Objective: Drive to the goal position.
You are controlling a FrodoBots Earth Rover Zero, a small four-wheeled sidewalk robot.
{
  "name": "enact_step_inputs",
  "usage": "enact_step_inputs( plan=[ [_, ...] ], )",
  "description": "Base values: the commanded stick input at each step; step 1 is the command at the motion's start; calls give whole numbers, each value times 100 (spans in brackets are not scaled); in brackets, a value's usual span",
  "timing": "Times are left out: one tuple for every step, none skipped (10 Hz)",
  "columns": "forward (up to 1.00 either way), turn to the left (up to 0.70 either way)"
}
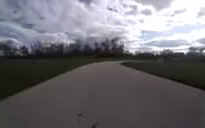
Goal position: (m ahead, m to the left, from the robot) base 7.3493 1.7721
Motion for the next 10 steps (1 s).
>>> enact_step_inputs(
  plan=[
    [99,-4],
    [99,-2],
    [99,-4],
    [99,-13],
    [99,-18],
    [99,-13],
    [99,-4],
    [98,-3],
    [99,-3],
    [99,-3]
  ],
)
